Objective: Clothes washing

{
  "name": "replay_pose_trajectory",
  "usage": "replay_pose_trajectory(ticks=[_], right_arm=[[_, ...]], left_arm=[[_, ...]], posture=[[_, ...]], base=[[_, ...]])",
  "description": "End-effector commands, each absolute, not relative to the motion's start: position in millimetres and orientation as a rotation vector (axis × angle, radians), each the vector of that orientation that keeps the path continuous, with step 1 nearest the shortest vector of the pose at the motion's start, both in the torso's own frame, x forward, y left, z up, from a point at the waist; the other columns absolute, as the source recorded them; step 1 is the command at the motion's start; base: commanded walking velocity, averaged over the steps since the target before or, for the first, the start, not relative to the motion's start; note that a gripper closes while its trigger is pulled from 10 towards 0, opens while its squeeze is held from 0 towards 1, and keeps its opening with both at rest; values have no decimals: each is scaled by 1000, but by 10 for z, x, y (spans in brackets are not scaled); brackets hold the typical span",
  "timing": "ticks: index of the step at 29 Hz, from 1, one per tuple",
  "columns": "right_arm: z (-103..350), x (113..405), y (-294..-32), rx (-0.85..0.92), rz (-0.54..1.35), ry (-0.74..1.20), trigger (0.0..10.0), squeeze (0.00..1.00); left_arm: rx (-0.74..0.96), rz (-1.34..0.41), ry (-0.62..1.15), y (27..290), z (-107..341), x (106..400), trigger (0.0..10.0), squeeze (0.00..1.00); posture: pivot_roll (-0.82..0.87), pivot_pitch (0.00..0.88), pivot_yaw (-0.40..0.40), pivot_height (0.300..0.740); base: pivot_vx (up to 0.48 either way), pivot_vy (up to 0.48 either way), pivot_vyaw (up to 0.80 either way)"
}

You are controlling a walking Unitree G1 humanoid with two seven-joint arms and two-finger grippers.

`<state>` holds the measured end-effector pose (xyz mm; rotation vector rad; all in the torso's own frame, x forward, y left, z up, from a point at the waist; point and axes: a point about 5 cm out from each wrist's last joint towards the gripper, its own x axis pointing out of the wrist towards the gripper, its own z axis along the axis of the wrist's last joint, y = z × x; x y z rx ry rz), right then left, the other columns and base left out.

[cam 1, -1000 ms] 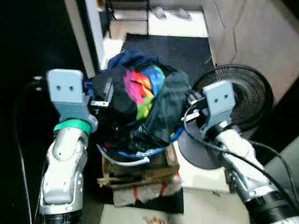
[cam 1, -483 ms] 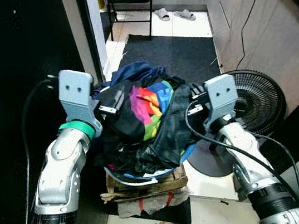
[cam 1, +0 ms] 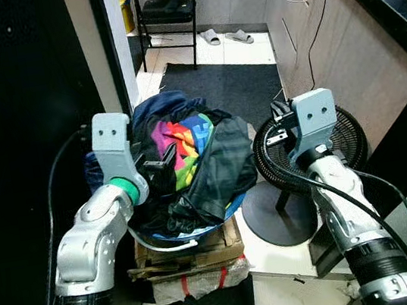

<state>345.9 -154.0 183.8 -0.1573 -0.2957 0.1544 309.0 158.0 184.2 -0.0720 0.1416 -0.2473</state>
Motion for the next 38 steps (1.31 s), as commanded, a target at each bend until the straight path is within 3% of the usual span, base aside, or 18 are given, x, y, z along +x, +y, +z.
replay_pose_trajectory(ticks=[1,4,5,6,9,10,11,19,24,31,34,35,38], right_arm=[[1772,3469,-1513,-151,169,-272,10000,0],[1769,3479,-1468,-145,180,-272,10000,0],[1770,3482,-1451,-144,184,-273,10000,0],[1771,3482,-1443,-143,186,-274,10000,0],[1771,3482,-1443,-143,186,-274,10000,0],[1769,3480,-1443,-142,187,-274,10000,0],[1762,3472,-1463,-143,183,-272,10000,0],[1737,3452,-1486,-143,179,-265,10000,0],[1720,3446,-1417,-134,194,-264,10000,0],[1723,3448,-1411,-133,195,-265,10000,0],[1798,3451,-1397,-113,186,-295,10000,0],[1864,3447,-1389,-101,179,-322,10000,0],[2050,3435,-1370,-71,161,-396,10000,0]], left_arm=[[-52,-224,169,1664,1799,3031,10000,0],[-50,-212,167,1704,1793,3018,10000,0],[-51,-204,176,1713,1781,3023,9176,0],[-53,-197,183,1716,1770,3030,5843,0],[-53,-197,183,1716,1770,3030,5843,0],[-56,-192,186,1715,1765,3036,4706,0],[-69,-194,173,1693,1798,3051,0,0],[-89,-210,120,1625,1926,3087,0,0],[-82,-195,-56,1630,2211,3080,0,0],[-84,-194,-143,1614,2361,3072,0,0],[-54,-240,-277,1509,2654,3031,0,0],[-41,-252,-331,1468,2778,3005,10000,0],[-9,-266,-437,1411,2991,2942,10000,0]], posture=[[44,47,-36,740],[44,47,-37,740],[40,48,-37,740],[40,48,-37,740],[40,48,-37,740],[40,48,-37,740],[29,52,-35,740],[27,51,-36,740],[28,56,-37,740],[27,57,-37,740],[27,58,-35,740],[27,58,-34,740],[28,58,-33,740]], base=[[0,0,0],[0,0,0],[0,0,0],[0,0,0],[0,0,0],[0,0,0],[0,0,0],[0,0,0],[0,0,0],[0,0,0],[0,0,0],[0,0,0],[0,0,0]])
